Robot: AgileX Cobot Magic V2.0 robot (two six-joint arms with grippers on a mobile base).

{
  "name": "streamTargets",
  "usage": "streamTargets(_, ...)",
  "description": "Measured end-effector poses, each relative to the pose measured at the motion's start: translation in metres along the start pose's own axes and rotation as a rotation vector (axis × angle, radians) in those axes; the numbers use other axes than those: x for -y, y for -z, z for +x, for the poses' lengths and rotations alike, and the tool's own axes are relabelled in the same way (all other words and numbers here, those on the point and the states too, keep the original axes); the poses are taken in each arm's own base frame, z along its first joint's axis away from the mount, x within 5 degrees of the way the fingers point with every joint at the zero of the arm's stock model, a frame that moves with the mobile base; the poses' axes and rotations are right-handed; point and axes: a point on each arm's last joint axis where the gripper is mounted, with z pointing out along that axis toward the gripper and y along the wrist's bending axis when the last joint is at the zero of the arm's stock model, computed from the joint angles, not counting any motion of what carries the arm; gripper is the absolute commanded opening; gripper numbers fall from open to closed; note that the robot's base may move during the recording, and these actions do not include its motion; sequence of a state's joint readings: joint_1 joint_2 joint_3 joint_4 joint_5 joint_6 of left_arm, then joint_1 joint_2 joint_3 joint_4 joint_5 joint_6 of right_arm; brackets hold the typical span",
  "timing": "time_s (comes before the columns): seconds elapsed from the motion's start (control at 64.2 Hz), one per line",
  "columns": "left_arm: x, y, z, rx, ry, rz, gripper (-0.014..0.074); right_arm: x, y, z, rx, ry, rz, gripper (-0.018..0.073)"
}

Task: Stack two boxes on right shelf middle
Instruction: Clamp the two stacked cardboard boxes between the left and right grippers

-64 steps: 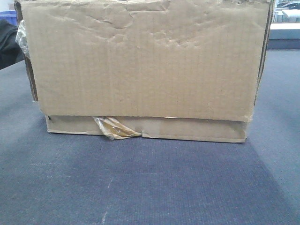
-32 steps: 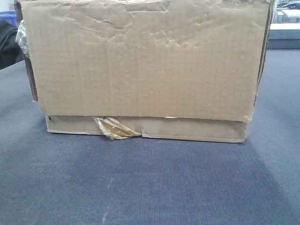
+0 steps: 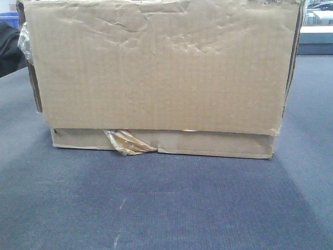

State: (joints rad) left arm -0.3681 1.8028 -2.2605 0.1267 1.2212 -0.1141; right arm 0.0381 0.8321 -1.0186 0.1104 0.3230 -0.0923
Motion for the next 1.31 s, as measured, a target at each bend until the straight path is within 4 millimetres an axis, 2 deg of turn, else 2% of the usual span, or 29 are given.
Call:
streamTargets(0.14, -0.021, 0.005, -0.001, 0.005, 0.006, 0.002, 0.0608, -0.014, -0.012, -0.037, -0.083, 0.008, -0.085, 0.0570)
streamTargets(0.187, -0.031, 0.005, -0.001, 0.001, 0.019, -0.004, 0.0608, -0.019, -0.022, -0.044, -0.138, 0.013, -0.113, 0.0570)
streamTargets(0.311, -0.056, 0.005, -0.001, -0.001, 0.020, -0.052, 0.0608, -0.031, -0.043, -0.059, -0.265, 0.031, -0.174, 0.0570)
streamTargets(0.451, -0.074, 0.000, 0.004, -0.027, 0.023, -0.088, 0.0608, -0.043, -0.070, -0.061, -0.406, 0.038, -0.228, 0.0570)
streamTargets(0.592, -0.079, -0.022, 0.021, -0.125, 0.015, -0.091, 0.0608, -0.055, -0.105, -0.044, -0.567, 0.011, -0.274, 0.0570)
streamTargets(0.716, -0.078, -0.041, 0.037, -0.212, 0.011, -0.083, 0.0608, -0.062, -0.135, -0.017, -0.701, -0.015, -0.274, 0.0570)
streamTargets(0.934, -0.077, -0.061, 0.045, -0.262, 0.022, -0.054, 0.0608, -0.072, -0.177, 0.026, -0.856, -0.069, -0.296, 0.0570)
streamTargets(1.183, -0.071, -0.083, 0.052, -0.307, 0.022, -0.026, 0.0608, -0.078, -0.201, 0.060, -0.981, -0.074, -0.299, 0.0570)
streamTargets(1.308, -0.066, -0.092, 0.054, -0.320, 0.019, -0.011, 0.0608, -0.077, -0.205, 0.067, -1.005, -0.055, -0.284, 0.0570)
